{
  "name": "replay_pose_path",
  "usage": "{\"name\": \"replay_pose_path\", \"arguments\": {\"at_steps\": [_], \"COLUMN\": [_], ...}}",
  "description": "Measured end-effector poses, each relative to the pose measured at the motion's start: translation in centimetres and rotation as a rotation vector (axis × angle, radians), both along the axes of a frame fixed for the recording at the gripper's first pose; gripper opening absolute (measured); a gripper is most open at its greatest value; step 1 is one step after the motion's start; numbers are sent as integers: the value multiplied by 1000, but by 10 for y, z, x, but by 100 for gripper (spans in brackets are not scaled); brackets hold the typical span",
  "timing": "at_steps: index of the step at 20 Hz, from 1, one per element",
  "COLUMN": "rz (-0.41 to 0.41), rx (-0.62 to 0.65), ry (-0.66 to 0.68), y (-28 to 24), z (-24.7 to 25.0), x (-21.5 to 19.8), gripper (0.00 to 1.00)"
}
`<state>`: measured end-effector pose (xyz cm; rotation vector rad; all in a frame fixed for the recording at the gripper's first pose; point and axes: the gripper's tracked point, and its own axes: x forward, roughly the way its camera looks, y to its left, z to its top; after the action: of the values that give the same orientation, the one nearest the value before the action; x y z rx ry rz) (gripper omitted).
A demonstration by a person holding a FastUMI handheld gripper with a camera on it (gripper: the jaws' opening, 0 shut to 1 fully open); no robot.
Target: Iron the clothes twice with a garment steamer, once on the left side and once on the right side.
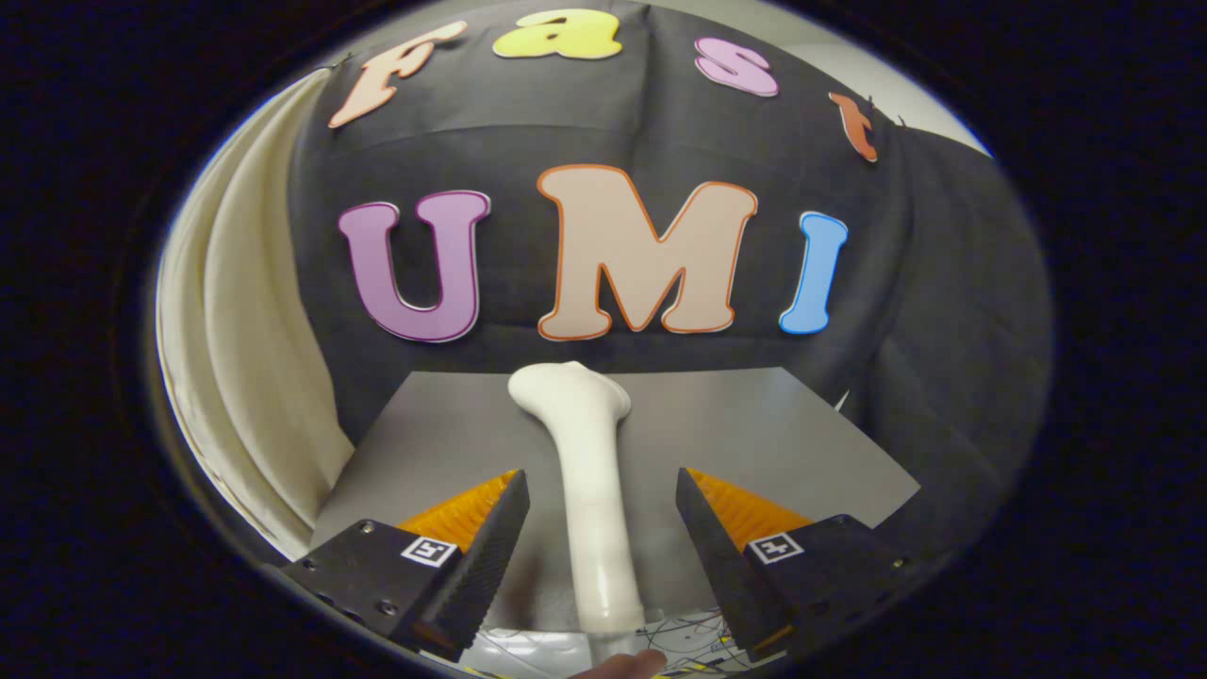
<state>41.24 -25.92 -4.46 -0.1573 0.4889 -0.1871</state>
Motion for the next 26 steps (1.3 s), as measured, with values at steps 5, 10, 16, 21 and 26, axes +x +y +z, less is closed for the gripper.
{"name": "replay_pose_path", "arguments": {"at_steps": [5,10,16,21,26], "rz": [24,-96,-30,-6,7], "rx": [38,196,168,180,105], "ry": [190,314,367,225,-9], "y": [-2,2,6,3,14], "z": [-30,-38,-40,-29,27], "x": [35,41,41,46,22], "gripper": [95,63,47,37,36]}}
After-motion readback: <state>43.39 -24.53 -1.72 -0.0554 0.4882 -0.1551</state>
